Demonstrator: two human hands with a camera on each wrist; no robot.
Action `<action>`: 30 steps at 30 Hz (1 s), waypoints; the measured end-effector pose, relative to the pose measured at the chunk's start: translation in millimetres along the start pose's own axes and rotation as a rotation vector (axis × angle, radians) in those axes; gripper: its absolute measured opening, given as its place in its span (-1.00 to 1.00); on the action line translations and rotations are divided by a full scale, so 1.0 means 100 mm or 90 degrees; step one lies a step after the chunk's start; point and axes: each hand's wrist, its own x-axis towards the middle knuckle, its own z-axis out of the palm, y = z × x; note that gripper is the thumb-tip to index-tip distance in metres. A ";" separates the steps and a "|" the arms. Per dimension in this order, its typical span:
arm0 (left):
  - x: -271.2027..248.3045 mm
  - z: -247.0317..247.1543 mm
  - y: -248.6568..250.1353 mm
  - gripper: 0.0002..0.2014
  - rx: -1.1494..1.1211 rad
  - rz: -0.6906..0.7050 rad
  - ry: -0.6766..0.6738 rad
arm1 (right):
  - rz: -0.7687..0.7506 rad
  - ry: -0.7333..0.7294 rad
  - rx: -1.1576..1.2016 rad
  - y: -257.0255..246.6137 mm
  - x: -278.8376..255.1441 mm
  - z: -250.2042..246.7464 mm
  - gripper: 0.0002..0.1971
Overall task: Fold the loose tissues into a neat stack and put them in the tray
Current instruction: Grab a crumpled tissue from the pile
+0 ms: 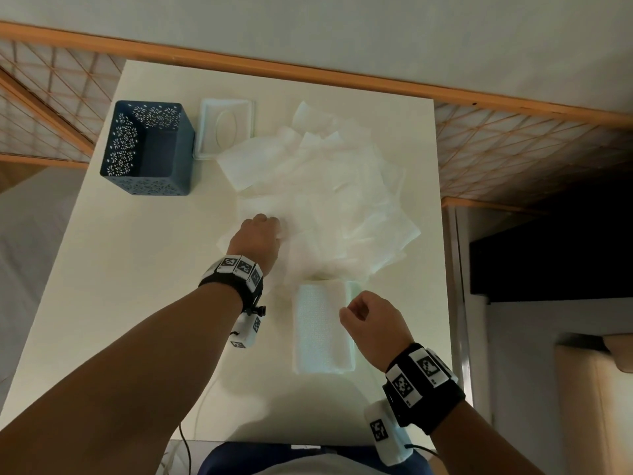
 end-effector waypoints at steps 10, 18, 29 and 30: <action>0.01 -0.01 0.04 -0.86 0.052 0.015 -0.046 | -0.009 -0.016 0.009 -0.07 0.03 -0.03 -0.84; -0.05 0.01 -0.03 -0.84 0.014 0.022 0.013 | -0.003 -0.040 -0.003 -0.41 0.84 0.05 -0.72; -0.18 -0.07 0.07 -0.61 -0.064 -0.049 -0.066 | 0.136 -0.132 -0.059 -0.65 1.33 0.18 -0.66; -0.20 -0.08 0.09 -0.52 -0.069 -0.051 -0.074 | 0.131 -0.140 -0.063 -0.66 1.33 0.20 -0.68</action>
